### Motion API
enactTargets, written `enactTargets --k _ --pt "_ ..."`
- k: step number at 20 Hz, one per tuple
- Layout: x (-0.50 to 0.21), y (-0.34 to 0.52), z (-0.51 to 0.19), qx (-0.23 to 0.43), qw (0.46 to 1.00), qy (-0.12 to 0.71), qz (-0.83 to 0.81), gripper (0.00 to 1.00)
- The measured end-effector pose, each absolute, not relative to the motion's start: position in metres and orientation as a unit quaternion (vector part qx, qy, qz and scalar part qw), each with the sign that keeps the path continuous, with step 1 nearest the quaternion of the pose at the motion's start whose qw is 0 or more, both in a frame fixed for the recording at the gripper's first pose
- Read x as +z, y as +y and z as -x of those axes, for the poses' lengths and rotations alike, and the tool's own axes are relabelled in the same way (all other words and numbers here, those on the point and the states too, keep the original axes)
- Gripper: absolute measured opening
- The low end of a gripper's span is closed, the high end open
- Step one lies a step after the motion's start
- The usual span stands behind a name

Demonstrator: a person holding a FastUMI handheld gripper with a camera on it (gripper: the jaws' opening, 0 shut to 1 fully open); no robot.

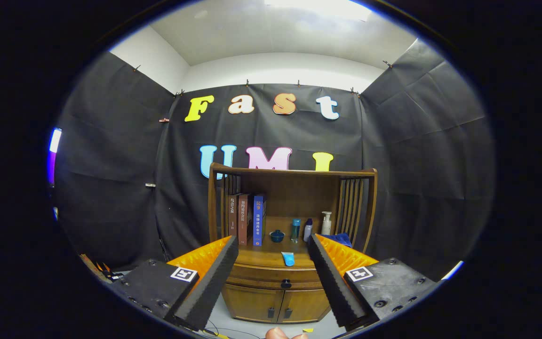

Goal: Pull open the drawer, take out the items inside it, and place them on the countertop above the cabinet.

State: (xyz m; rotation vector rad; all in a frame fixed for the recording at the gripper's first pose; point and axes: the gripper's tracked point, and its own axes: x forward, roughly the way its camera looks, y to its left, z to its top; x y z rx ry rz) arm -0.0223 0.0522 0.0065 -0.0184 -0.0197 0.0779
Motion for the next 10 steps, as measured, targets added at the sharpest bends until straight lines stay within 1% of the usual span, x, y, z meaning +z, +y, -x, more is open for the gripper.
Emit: enactTargets --k 10 --pt "0.0067 0.0554 0.0241 0.041 0.999 -0.010 0.011 0.99"
